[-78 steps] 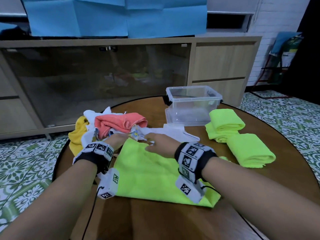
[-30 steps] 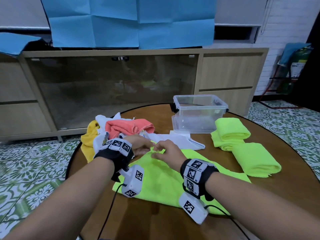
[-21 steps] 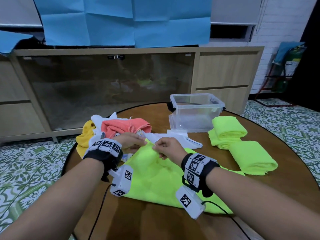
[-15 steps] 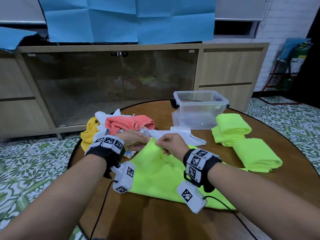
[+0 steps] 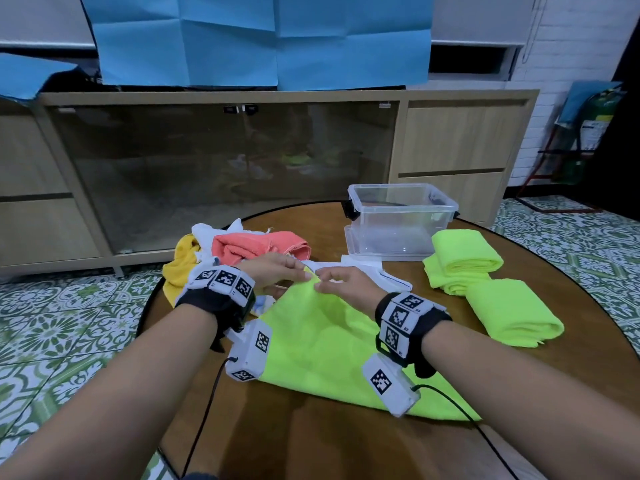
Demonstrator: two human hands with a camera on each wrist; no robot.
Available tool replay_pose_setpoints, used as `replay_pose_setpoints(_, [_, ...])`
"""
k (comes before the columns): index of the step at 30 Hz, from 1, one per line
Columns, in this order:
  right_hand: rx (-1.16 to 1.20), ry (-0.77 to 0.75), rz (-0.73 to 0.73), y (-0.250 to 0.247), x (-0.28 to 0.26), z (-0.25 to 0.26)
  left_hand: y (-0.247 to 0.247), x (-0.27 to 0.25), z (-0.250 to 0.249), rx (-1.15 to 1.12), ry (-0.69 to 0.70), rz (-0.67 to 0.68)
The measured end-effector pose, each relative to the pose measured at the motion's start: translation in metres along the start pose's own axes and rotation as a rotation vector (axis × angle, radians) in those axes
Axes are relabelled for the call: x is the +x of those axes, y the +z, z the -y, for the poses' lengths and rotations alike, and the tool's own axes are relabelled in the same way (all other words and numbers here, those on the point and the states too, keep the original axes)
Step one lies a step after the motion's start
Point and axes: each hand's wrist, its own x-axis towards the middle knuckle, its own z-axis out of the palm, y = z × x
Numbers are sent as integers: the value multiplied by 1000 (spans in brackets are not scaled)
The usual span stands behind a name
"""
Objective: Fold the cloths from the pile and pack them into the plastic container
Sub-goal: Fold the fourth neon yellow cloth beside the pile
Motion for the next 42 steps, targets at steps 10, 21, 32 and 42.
replay_pose_setpoints(10, [-669,171,210,-56,-1,-12,-43,-7,33,-60,56,-534])
replay_pose_setpoints(21, [-957,393,368,-111,-28,-13,-42,-6,45,194,22,-649])
replay_pose_setpoints(32, [-1414,240,202,-125,-26,5,-30,-1,12,227,188,-1018])
replay_pose_setpoints(42, [-1008,58,33,-133,-31,-17,-40,-9,48,1139,91,-772])
